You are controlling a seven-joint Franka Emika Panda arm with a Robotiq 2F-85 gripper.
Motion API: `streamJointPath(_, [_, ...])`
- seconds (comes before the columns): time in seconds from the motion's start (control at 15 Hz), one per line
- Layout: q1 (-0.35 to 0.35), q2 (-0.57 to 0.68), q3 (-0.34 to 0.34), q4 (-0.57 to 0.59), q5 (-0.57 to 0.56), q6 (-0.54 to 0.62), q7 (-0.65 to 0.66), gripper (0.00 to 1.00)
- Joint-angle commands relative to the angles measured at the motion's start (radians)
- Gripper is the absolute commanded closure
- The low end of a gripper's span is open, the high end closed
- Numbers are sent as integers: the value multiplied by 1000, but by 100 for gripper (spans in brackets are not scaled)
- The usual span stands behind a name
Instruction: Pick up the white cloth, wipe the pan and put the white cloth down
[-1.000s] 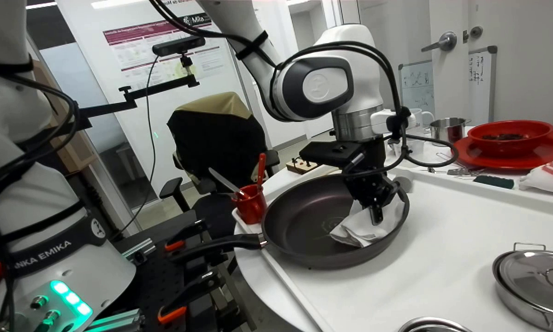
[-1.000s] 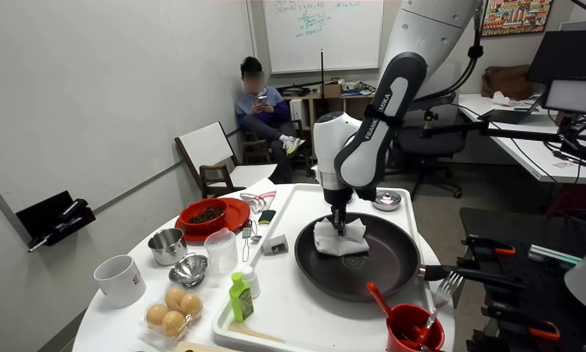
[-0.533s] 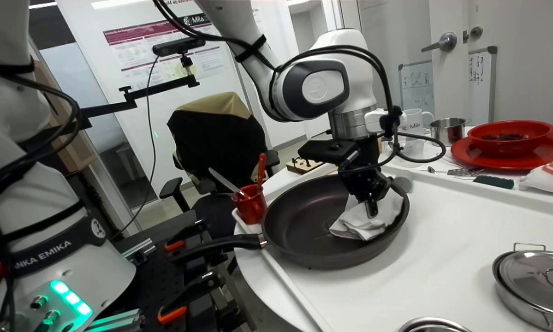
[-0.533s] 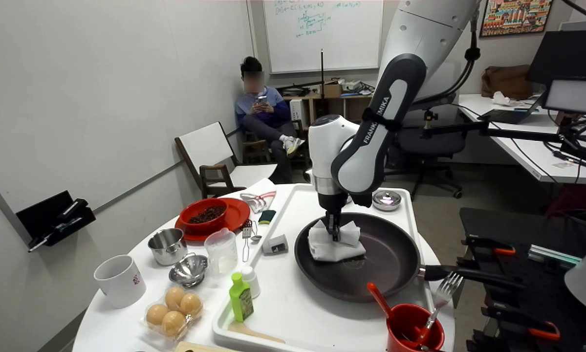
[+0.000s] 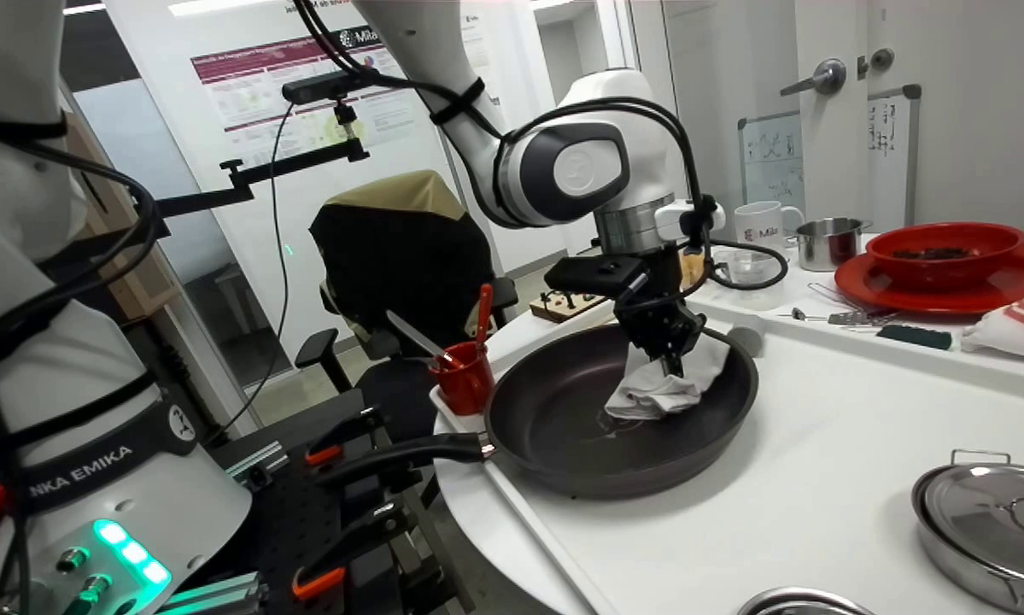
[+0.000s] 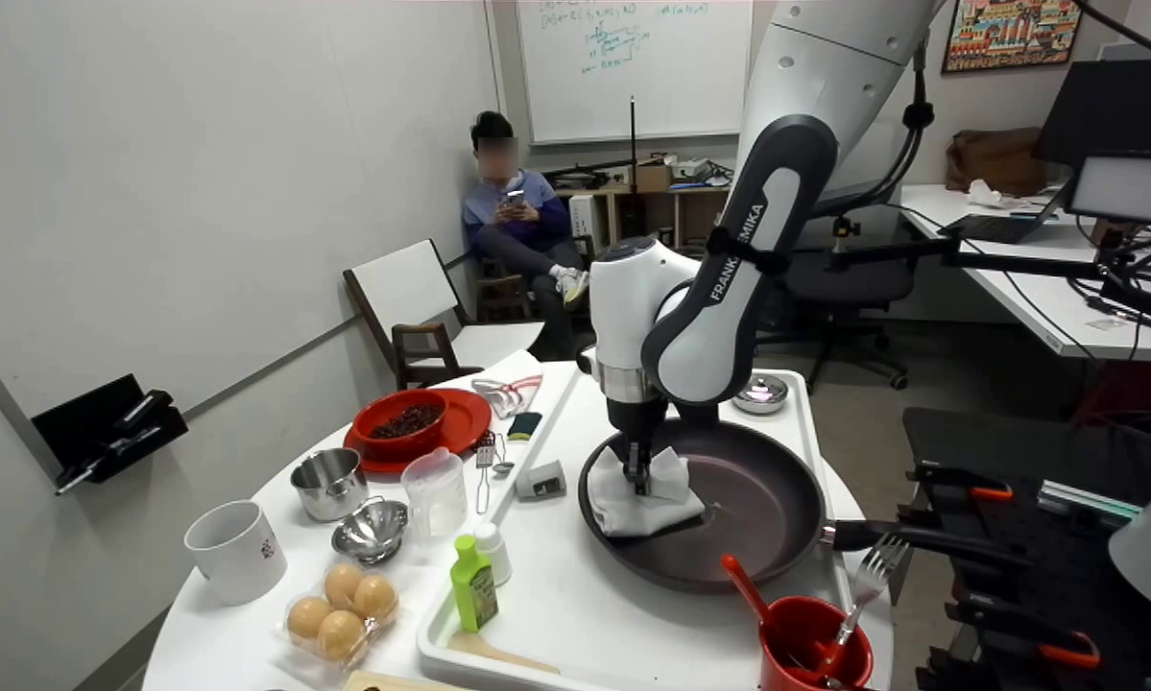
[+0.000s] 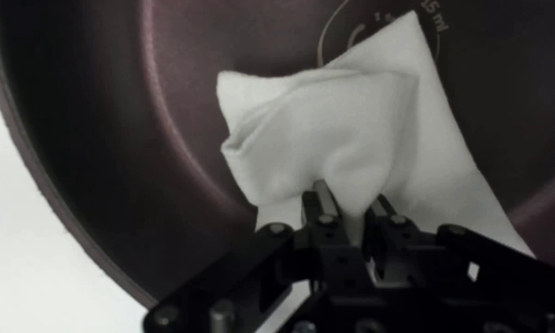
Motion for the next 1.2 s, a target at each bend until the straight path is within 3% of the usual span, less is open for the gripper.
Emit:
streamJointPath(0.0, [34,37,-1,22,0,30,15,91])
streamJointPath(1.13, [42,-77,69,-143,-67,-31,-200,91])
